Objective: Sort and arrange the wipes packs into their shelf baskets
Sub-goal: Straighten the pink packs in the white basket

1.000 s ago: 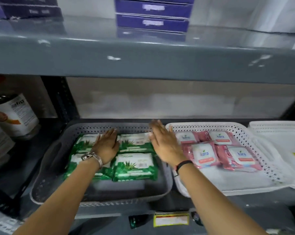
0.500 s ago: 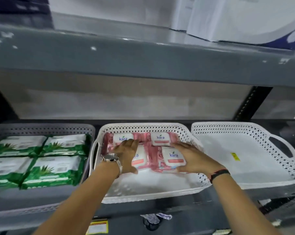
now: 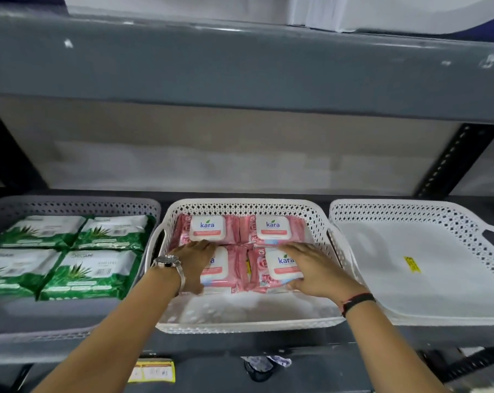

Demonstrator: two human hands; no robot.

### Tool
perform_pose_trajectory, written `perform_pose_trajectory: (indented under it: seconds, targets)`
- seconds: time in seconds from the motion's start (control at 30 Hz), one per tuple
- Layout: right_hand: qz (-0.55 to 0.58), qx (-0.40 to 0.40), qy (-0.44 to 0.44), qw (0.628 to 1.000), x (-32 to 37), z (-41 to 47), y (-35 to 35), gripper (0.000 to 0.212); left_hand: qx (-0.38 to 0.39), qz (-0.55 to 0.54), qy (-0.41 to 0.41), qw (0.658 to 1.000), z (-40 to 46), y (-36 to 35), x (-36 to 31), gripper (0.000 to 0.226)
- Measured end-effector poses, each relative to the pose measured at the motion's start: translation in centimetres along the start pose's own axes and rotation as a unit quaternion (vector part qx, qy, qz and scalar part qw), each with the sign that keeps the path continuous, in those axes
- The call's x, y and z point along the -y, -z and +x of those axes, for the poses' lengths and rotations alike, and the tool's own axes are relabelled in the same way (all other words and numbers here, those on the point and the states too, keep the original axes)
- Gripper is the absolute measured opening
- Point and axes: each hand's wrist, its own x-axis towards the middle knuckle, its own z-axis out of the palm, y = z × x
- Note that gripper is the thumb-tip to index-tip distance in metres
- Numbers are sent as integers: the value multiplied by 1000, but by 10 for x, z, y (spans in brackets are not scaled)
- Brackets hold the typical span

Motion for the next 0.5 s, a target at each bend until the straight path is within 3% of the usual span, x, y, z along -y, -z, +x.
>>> perform_pose_trajectory:
  seconds: [0.5]
  targets:
    - [108, 23, 5, 994, 1, 4, -8, 76, -20, -47, -18, 999, -2, -5, 11, 96]
